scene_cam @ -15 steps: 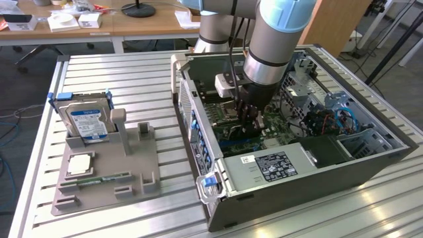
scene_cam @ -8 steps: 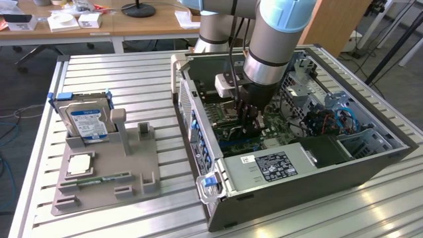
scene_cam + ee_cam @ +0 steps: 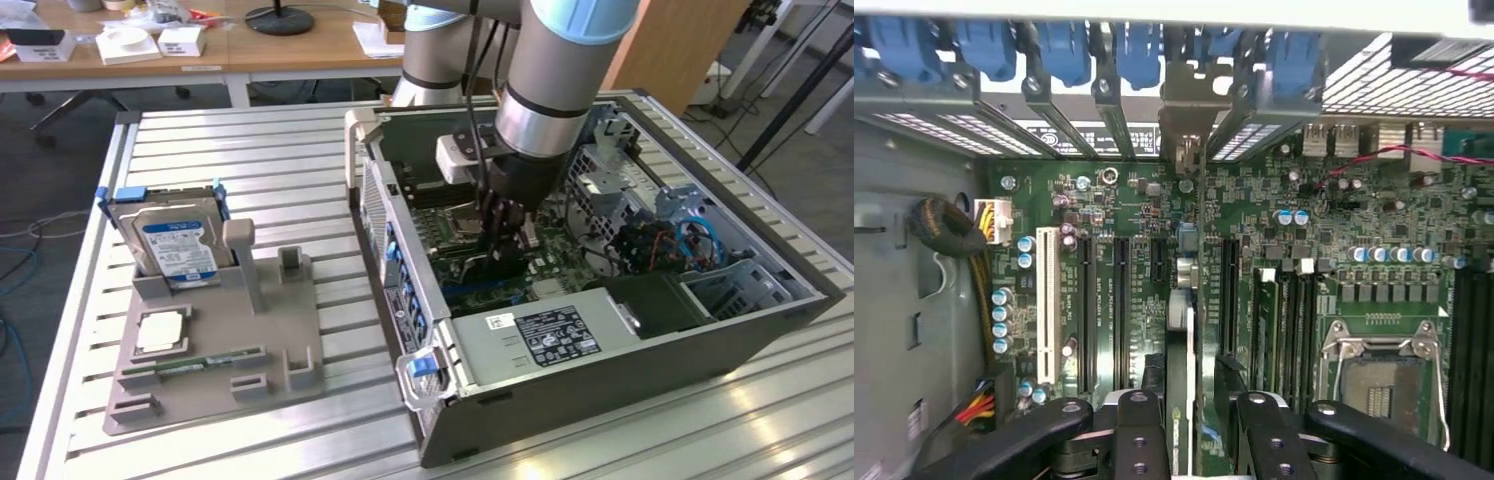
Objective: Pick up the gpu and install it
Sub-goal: 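Insert the gpu into the slot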
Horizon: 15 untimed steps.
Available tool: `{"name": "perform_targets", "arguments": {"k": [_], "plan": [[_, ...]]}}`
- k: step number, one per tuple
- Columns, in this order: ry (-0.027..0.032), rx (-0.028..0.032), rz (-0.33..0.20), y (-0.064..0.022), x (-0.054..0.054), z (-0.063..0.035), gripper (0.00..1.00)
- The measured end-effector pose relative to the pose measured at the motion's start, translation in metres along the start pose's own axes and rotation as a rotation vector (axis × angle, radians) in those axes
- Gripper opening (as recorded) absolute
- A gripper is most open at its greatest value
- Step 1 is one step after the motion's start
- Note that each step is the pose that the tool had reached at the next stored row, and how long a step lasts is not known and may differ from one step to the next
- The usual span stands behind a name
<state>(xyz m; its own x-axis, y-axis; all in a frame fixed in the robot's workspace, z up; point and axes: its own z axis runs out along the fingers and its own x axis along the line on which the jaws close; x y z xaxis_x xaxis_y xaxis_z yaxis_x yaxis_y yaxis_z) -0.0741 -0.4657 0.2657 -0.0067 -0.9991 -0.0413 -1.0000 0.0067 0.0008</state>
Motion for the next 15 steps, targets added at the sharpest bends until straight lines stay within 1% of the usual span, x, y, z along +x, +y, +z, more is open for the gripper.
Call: {"name": "perform_targets", "arguments": {"k": [4,11,15], "plan": [[0.0000,0.0000,0.000,-0.0001,-0.001,-0.0120,0.33],[0.0006,0.0000,0.000,-0.0008,-0.002,-0.0379,0.33],[0.0007,0.0000,0.000,-0.0011,-0.002,-0.0495,0.33]]}}
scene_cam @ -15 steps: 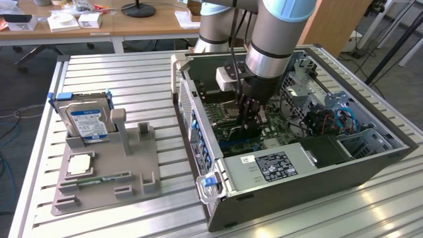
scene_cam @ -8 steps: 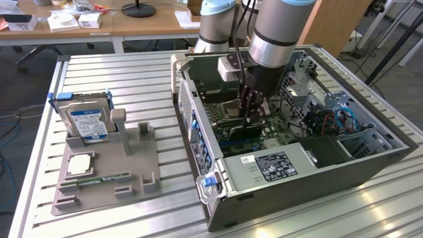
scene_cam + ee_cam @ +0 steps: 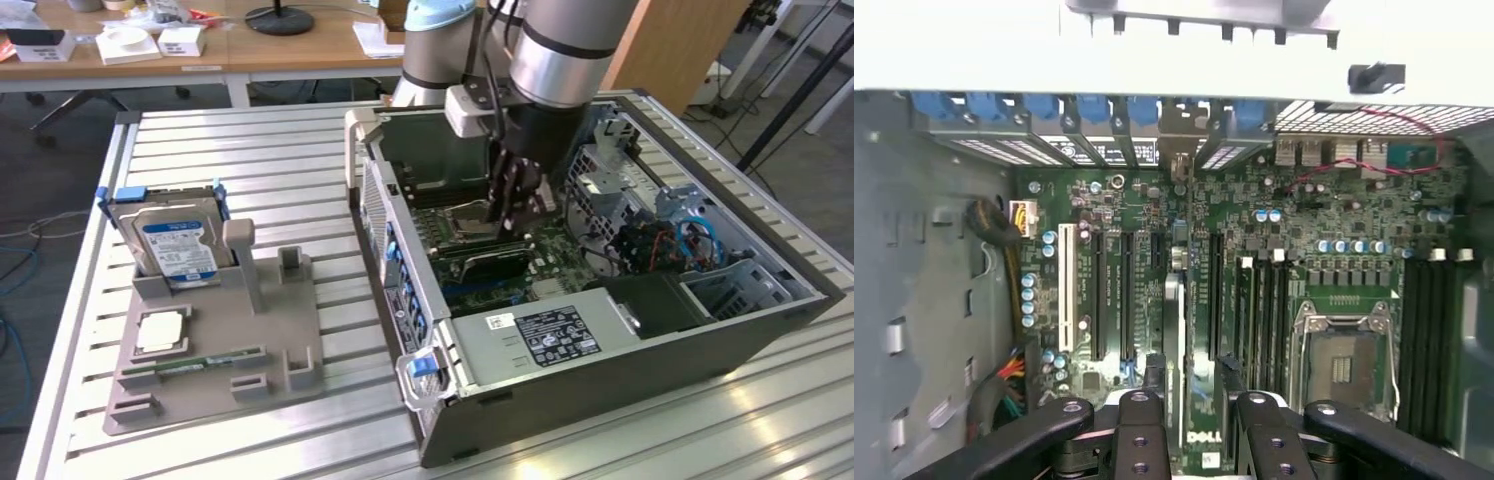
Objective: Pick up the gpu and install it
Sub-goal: 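Insert the gpu into the slot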
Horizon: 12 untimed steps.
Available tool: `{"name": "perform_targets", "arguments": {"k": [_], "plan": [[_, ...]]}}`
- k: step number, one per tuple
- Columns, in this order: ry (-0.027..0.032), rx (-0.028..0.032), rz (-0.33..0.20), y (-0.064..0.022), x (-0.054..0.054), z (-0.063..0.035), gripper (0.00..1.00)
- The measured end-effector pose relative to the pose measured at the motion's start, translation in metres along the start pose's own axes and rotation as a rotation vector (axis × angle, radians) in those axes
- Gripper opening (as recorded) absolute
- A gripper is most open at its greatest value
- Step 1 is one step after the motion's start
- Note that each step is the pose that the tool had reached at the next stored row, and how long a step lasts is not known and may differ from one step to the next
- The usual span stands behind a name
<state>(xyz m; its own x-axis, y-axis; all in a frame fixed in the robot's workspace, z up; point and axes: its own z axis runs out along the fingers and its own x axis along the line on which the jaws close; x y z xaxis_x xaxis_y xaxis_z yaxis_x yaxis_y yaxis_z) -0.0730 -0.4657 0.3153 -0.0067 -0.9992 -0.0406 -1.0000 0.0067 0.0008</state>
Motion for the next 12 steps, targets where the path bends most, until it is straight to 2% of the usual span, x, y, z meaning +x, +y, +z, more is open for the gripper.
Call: {"name": "perform_targets", "arguments": {"k": [7,12], "plan": [[0.0001,0.0000,0.000,-0.0003,-0.001,-0.0182,0.33],[0.0001,-0.0001,0.000,-0.0004,-0.001,-0.0206,0.33]]}}
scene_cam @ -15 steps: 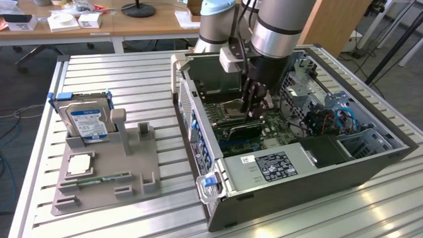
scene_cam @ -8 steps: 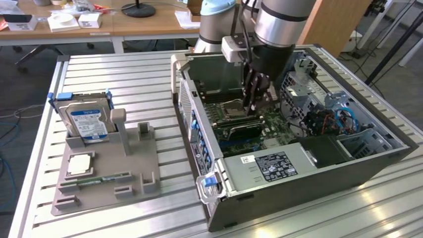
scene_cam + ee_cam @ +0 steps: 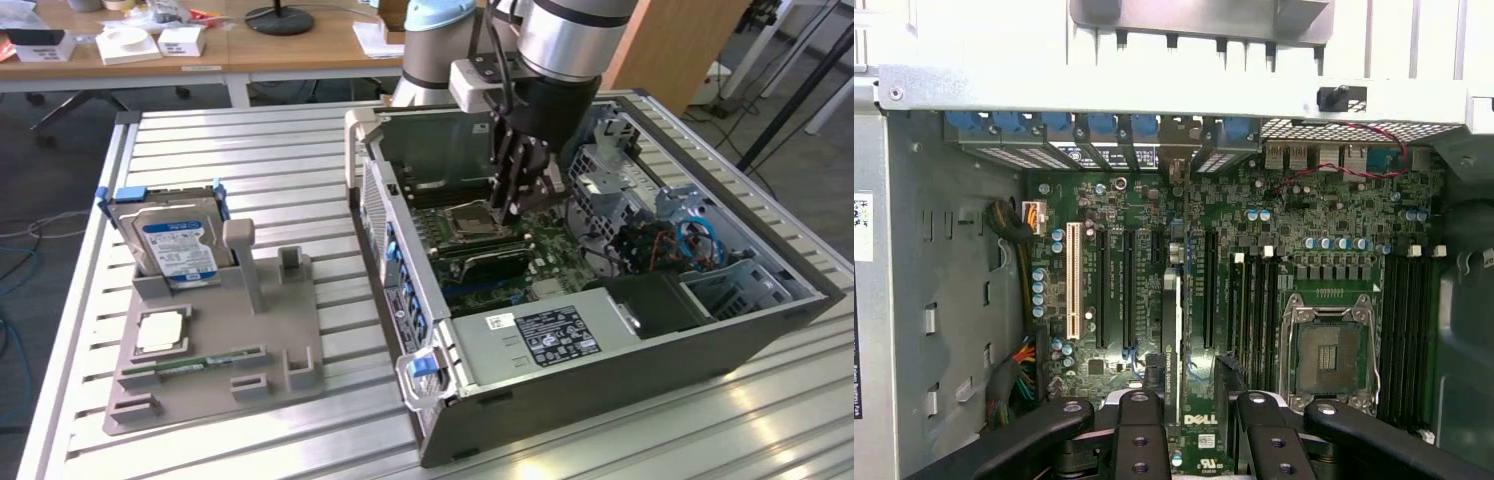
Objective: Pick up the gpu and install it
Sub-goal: 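Press down on the gpu until it lock into place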
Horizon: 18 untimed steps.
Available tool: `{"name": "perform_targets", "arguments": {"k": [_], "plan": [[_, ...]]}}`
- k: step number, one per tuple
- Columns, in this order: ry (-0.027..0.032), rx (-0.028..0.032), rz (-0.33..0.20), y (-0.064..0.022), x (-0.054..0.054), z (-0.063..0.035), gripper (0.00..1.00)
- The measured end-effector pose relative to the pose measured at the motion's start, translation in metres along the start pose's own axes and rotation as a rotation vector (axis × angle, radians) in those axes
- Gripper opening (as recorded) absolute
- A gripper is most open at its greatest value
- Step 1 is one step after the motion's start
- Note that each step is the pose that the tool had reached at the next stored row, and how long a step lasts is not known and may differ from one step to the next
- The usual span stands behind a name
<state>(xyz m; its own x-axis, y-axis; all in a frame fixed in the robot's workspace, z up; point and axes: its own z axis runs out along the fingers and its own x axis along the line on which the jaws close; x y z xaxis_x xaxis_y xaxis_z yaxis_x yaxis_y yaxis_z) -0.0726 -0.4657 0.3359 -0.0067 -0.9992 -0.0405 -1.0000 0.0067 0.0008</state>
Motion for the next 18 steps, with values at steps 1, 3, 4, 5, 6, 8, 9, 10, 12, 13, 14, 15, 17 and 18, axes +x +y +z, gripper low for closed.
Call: {"name": "perform_targets", "arguments": {"k": [1,3,4,5,6,8,9,10,12,13,14,15,17,18], "plan": [[0.0000,0.0000,0.000,0.0000,0.0000,0.0000,0.33],[0.0000,0.0000,0.000,0.0000,0.0000,0.0000,0.33],[-0.0001,0.0001,0.000,0.0000,0.0000,0.0000,0.33],[0.0000,0.0001,0.000,0.0000,0.0000,0.0000,0.33],[-0.0001,0.0000,0.000,0.0000,0.0000,0.0000,0.33],[0.0000,0.0001,0.000,0.0000,0.0000,0.0000,0.33],[0.0000,0.0001,0.000,0.0000,0.0000,0.0000,0.33],[0.0000,0.0000,0.000,0.0000,0.0000,0.0000,0.33],[0.0000,0.0001,0.000,0.0000,0.0000,0.0000,0.32],[0.0000,0.0001,0.000,0.0000,0.0000,0.0000,0.26],[0.0000,0.0000,0.000,0.0000,0.0000,0.0000,0.26],[0.0000,0.0001,0.000,0.0000,0.0000,0.0000,0.20],[0.0000,0.0000,0.000,0.0000,0.0000,0.0000,0.14],[0.0000,0.0000,0.000,0.0000,0.0000,0.0000,0.10]]}}
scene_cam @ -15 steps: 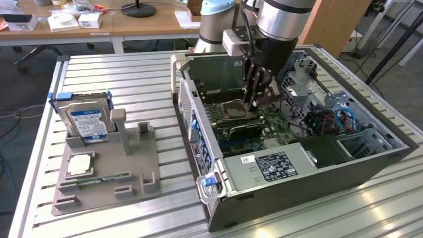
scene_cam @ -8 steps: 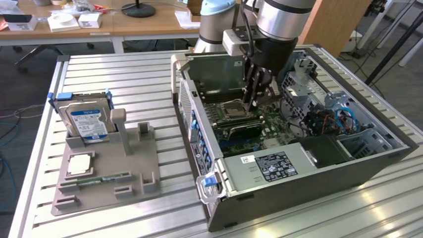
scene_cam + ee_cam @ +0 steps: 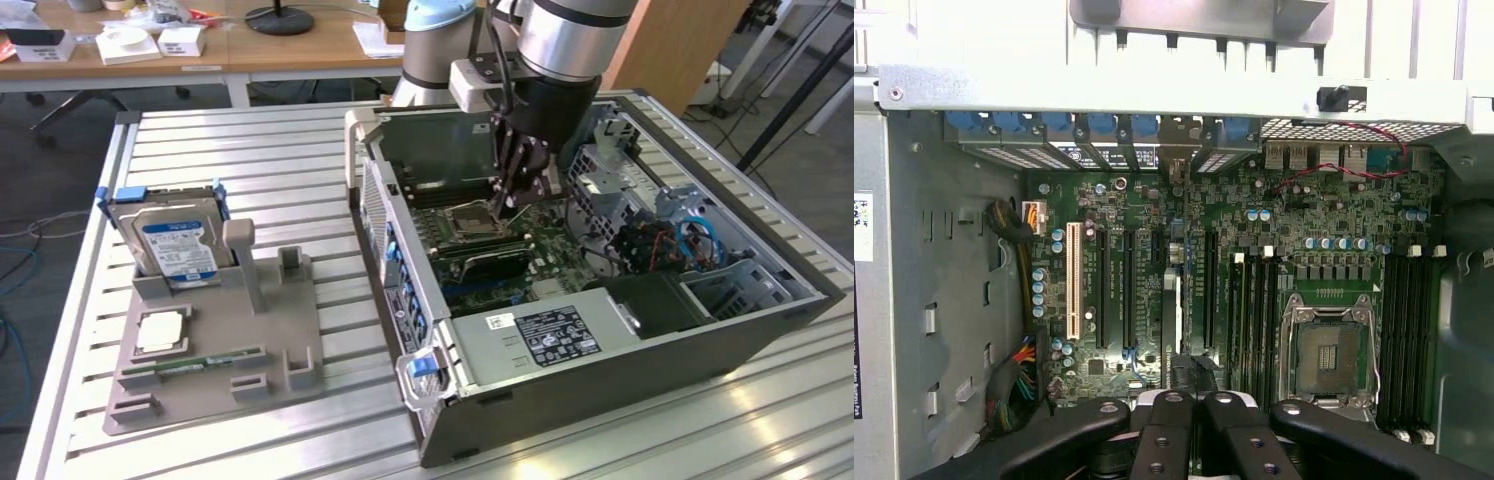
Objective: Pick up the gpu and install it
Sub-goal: 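Press down on the gpu until it lock into place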
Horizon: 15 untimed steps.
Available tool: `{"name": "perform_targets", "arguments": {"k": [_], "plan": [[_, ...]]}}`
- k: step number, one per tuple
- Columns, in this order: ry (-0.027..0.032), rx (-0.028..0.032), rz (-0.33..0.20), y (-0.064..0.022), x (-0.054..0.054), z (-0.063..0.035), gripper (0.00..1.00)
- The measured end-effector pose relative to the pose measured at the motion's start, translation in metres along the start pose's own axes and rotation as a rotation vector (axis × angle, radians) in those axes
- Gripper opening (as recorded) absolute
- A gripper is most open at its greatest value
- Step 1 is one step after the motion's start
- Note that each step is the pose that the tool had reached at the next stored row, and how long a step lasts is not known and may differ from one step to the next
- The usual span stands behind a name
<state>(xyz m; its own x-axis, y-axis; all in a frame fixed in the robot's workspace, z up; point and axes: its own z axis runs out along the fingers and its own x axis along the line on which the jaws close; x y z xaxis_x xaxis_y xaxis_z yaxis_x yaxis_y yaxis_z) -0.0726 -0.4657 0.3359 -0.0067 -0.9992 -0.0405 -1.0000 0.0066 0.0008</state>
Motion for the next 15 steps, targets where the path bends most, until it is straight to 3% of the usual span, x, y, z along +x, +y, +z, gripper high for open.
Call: {"name": "perform_targets", "arguments": {"k": [6,15], "plan": [[-0.0001,0.0001,0.000,0.0000,0.000,0.0005,0.10],[-0.0001,0.0000,0.000,0.0000,0.001,0.0167,0.10]]}}
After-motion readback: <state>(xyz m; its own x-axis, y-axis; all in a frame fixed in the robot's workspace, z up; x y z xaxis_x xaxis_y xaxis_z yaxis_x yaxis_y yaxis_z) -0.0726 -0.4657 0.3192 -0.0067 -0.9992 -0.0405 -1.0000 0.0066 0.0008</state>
